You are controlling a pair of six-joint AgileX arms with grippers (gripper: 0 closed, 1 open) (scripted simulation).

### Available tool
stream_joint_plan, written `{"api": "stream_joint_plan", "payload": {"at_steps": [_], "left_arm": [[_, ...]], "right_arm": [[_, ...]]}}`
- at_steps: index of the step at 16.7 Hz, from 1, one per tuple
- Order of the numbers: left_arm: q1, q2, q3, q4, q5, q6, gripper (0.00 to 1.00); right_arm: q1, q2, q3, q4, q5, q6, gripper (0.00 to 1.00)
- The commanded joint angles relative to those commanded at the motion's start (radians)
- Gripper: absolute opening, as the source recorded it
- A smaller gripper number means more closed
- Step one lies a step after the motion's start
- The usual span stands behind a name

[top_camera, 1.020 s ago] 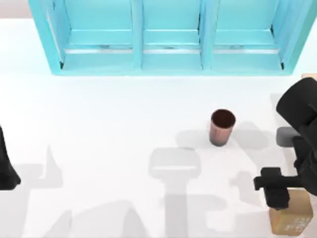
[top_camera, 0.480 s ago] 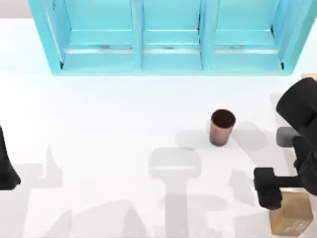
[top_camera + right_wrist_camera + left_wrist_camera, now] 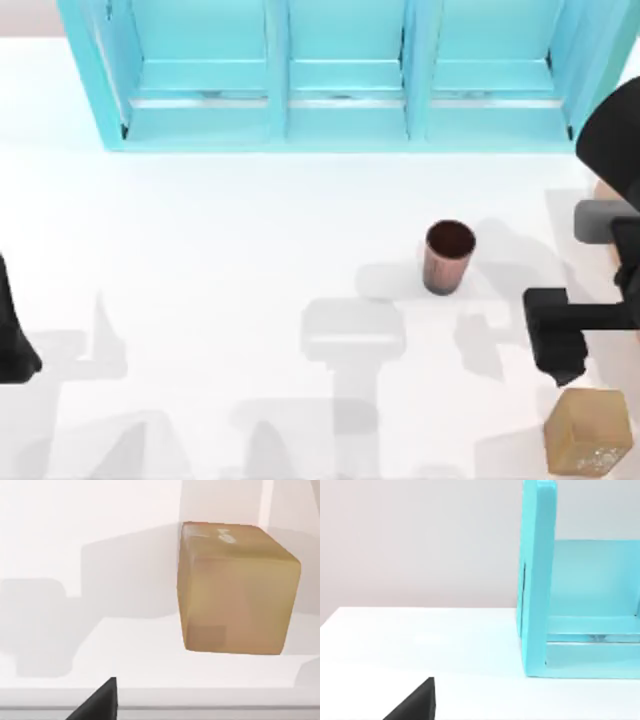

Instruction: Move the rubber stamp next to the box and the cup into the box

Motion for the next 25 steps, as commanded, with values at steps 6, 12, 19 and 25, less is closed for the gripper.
{"api": "stream_joint_plan", "payload": {"at_steps": [6,12,19,25], "left_arm": [[0.0,0.0,0.0,0.0,0.0,0.0,1.0],[0.0,0.0,0.0,0.0,0.0,0.0,1.0],[0.0,0.0,0.0,0.0,0.0,0.0,1.0],[0.0,0.0,0.0,0.0,0.0,0.0,1.0]], "right_arm": [[-0.004,-0.019,0.137,-0.153,0.001,-0.006,1.0],[-0.004,0.023,0.171,-0.149,0.002,-0.009,1.0],[-0.043,0.44,0.538,-0.112,0.003,-0.038,1.0],[-0.077,0.727,0.794,-0.067,0.007,-0.07,1.0]]}}
